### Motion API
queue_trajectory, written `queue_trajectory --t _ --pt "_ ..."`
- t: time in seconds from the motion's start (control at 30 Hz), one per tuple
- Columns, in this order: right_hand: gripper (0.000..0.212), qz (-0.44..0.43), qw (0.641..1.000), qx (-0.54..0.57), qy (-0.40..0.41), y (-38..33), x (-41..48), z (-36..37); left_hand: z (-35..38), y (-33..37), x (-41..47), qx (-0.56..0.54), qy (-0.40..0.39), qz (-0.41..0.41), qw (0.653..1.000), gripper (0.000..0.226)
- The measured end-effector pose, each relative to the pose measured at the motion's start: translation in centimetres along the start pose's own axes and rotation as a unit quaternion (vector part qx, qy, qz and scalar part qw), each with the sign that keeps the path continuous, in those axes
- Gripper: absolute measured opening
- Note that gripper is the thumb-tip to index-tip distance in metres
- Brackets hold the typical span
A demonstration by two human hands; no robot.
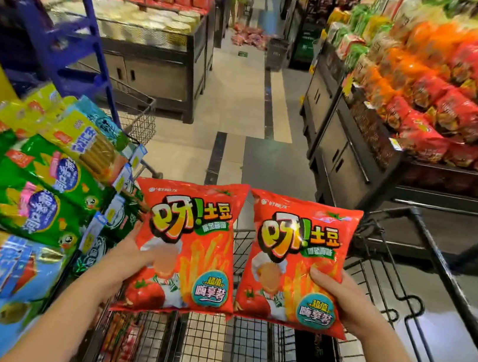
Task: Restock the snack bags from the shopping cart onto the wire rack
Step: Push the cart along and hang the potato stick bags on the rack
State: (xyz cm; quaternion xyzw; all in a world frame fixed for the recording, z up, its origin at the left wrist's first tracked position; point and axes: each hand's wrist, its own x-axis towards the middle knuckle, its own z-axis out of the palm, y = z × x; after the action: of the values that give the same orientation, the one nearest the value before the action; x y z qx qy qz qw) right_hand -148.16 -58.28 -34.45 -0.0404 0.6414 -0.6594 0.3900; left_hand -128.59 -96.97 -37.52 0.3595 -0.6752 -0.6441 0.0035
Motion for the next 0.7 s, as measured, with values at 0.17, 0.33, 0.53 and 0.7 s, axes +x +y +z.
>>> queue_trajectory --t 0.17,0.33,0.53,0.7 --pt "0.073 -0.009 0.999 -0.022 -0.023 -1.5 0.5 1.1 0.4 2.6 -4.4 -0.042 0.000 0.045 0.998 0.081" --pt "0.066 -0.016 0.996 -0.038 -0.081 -2.9 2.0 1.2 1.0 2.5 -8.8 -0.061 0.055 0.078 0.994 0.082" --pt "0.088 -0.026 0.976 -0.099 -0.193 -4.5 3.8 1.9 4.0 0.7 -14.8 -0.093 0.174 0.101 0.975 0.077" --pt "0.094 -0.023 0.950 -0.135 -0.280 -4.6 3.9 3.3 6.3 -2.9 -21.7 -0.133 0.289 0.085 0.944 0.073"
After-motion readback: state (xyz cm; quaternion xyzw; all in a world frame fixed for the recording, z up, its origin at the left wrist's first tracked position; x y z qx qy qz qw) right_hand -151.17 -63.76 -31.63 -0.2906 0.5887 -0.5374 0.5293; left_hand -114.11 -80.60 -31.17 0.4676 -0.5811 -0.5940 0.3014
